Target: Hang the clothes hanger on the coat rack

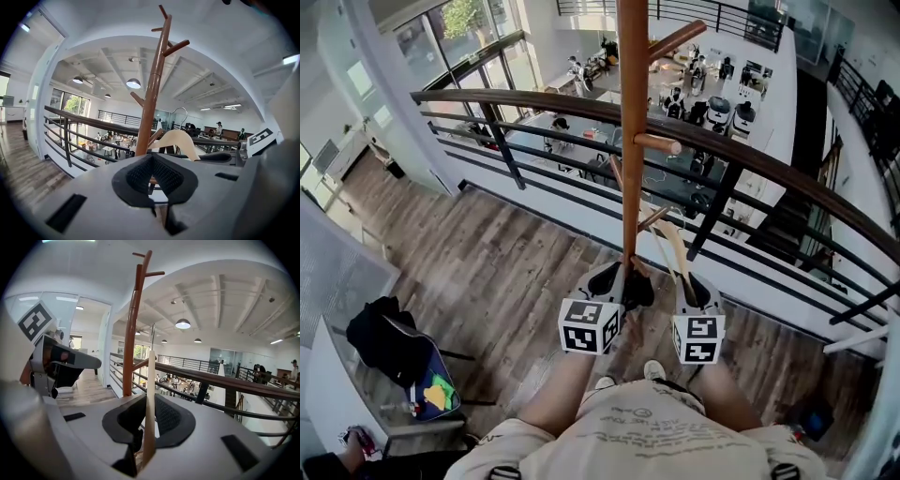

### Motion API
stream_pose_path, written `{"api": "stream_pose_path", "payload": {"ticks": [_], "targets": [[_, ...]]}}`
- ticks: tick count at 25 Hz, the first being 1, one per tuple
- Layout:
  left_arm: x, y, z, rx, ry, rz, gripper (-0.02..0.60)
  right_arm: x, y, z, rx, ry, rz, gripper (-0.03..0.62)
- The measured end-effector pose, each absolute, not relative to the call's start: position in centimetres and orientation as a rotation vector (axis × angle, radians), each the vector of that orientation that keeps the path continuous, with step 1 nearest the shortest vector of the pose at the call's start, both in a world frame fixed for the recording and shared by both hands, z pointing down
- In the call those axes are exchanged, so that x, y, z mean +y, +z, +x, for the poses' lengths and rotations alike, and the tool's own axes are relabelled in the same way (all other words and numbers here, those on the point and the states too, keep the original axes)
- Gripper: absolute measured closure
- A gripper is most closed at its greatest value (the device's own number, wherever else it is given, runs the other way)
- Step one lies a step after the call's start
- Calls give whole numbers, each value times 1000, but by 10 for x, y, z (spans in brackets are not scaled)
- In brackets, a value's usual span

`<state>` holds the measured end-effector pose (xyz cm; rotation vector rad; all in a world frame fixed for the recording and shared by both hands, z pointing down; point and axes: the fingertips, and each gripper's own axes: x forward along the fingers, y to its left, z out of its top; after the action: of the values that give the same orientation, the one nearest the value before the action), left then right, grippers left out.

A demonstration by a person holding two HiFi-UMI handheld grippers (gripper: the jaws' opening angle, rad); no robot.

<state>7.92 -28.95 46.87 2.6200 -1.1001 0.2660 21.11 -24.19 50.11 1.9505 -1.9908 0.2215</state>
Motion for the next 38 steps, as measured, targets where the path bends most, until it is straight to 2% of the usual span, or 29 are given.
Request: {"api": "stream_pose_path", "payload": {"ticks": [38], "targets": [[-304,476,59,-1326,271,2493,577,-284,557,190,-2056,213,1631,543]]}}
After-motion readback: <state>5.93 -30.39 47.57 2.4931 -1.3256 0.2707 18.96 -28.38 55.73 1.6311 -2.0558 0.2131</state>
